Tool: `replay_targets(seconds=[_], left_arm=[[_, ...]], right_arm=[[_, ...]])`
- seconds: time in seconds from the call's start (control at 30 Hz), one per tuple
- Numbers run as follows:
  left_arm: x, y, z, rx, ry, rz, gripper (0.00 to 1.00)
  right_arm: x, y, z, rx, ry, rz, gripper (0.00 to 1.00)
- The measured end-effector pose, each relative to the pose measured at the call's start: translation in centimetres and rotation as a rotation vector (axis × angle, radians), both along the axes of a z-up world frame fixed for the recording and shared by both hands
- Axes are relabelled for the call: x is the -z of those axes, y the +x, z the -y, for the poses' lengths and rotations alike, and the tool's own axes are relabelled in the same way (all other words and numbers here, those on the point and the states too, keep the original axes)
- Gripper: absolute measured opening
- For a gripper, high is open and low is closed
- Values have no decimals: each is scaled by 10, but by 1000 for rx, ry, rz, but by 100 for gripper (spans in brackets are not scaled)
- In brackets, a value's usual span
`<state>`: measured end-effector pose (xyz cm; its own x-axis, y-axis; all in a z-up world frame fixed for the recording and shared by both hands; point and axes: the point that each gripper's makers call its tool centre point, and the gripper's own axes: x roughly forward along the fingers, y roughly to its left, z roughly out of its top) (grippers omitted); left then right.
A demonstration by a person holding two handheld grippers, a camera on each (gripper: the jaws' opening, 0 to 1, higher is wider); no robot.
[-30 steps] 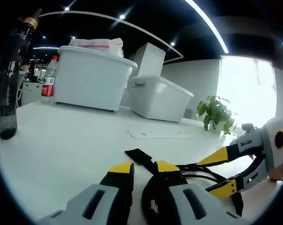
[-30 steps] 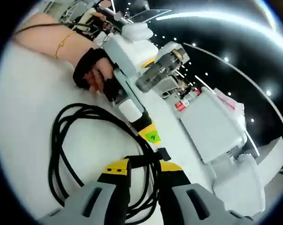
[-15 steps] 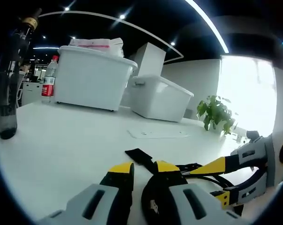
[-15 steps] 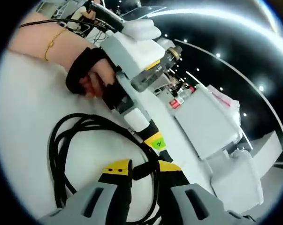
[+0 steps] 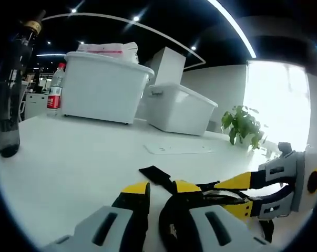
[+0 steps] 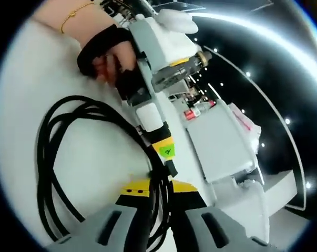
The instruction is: Coil the Type-C to USB data cable on the desktop and secure it with Velcro straps.
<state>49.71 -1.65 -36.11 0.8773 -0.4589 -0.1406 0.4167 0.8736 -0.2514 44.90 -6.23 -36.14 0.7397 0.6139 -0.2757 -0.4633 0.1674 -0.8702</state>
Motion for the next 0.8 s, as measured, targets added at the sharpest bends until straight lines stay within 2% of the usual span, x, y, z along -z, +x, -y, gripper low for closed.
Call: replay_targets(seconds=[0.07, 0.13, 0.23, 0.3, 0.37, 0.4, 0.47, 0.53, 0.57, 0.63, 0.7, 0.8], left_arm=[[0, 0, 0, 0, 0, 0, 19], [0, 0, 0, 0, 1, 1, 19], [-3, 2, -1, -12, 46, 26, 18], [-14, 11, -3, -25, 141, 115, 17], [-32, 29, -12, -105, 105, 206, 11], [-33, 38, -15, -128, 77, 203, 3], [-28, 52, -12, -108, 91, 185, 3], [-24, 60, -6, -80, 149, 188, 3], [-24, 62, -1, -60, 174, 207, 3], [-18, 61, 8, -15, 197, 192, 3], [-4, 60, 17, 46, 303, 166, 3], [5, 60, 23, 78, 320, 133, 3]], right_arm=[[4, -3, -3, -31, -39, 13, 2], [4, -4, -4, -40, -47, 15, 2], [6, -4, -3, -54, -34, -38, 1], [8, -4, -2, -53, -12, -75, 1], [8, -4, -2, -59, -7, -93, 1], [8, -4, -2, -59, -7, -98, 1], [9, -5, -2, -62, -10, -107, 1], [8, -6, -1, -65, -4, -127, 1], [9, -6, -1, -69, -3, -136, 1], [9, -6, -1, -76, -1, -149, 1], [9, -7, -2, -80, 24, -187, 1], [8, -7, -2, -85, 52, -221, 1]])
